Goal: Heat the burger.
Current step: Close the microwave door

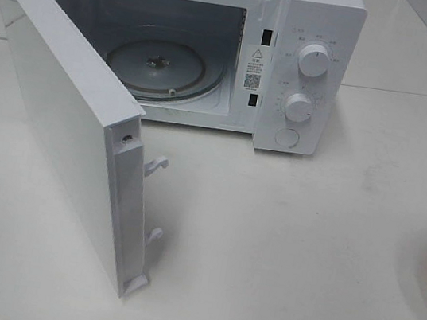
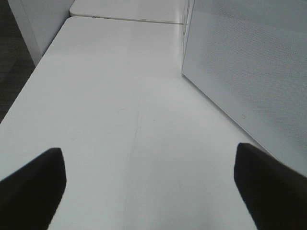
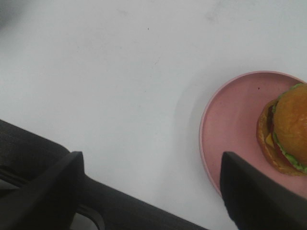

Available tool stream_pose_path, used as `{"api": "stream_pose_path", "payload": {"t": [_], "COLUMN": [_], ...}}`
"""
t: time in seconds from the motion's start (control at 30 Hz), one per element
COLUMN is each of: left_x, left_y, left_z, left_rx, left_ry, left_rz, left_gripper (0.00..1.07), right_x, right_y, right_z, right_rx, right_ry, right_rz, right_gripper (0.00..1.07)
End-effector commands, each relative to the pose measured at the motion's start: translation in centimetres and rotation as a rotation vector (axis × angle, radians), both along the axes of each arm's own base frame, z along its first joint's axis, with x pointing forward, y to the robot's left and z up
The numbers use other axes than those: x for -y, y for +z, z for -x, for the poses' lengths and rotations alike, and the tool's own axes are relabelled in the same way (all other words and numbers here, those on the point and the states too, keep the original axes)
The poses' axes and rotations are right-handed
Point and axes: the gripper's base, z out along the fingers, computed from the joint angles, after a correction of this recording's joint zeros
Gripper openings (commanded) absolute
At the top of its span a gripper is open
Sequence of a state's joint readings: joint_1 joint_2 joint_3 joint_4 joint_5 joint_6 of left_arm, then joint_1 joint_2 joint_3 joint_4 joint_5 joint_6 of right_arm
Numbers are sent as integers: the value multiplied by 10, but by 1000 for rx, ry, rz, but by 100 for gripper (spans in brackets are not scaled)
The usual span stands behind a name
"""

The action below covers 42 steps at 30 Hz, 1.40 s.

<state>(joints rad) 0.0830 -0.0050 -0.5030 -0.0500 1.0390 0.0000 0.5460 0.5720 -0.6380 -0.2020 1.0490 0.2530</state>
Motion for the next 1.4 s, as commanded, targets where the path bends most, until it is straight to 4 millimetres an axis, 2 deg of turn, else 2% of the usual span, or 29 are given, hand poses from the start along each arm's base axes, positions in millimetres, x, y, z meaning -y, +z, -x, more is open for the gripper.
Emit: {"api": "stream_pose_path", "payload": {"t": [0.03, 0.1, 0.17, 0.33, 0.5, 0.8, 1.4], "left_x": [0, 0, 0, 0, 0, 0, 0], "left_y": [-1, -1, -1, -1, -1, -1, -1], "left_z": [2, 2, 2, 2, 2, 2, 2], "left_rx": [17, 17, 17, 17, 17, 17, 17], "left_ry": [-5, -5, -5, -5, -5, -5, -5], "left_rz": [0, 0, 0, 0, 0, 0, 0], "left_gripper": [87, 87, 87, 87, 87, 87, 87], "right_x": [12, 14, 24, 32, 32, 33, 33], "right_y": [5, 4, -4, -12, -20, -21, -21], "right_z": [18, 20, 31, 48, 61, 86, 87], "right_rx": [62, 77, 118, 186, 267, 427, 431], "right_ry": [-13, -25, -86, -147, -182, -248, -251], "right_rz": [-32, -40, -48, -69, -125, -168, -171], "right_gripper": [76, 76, 76, 76, 76, 76, 76]}}
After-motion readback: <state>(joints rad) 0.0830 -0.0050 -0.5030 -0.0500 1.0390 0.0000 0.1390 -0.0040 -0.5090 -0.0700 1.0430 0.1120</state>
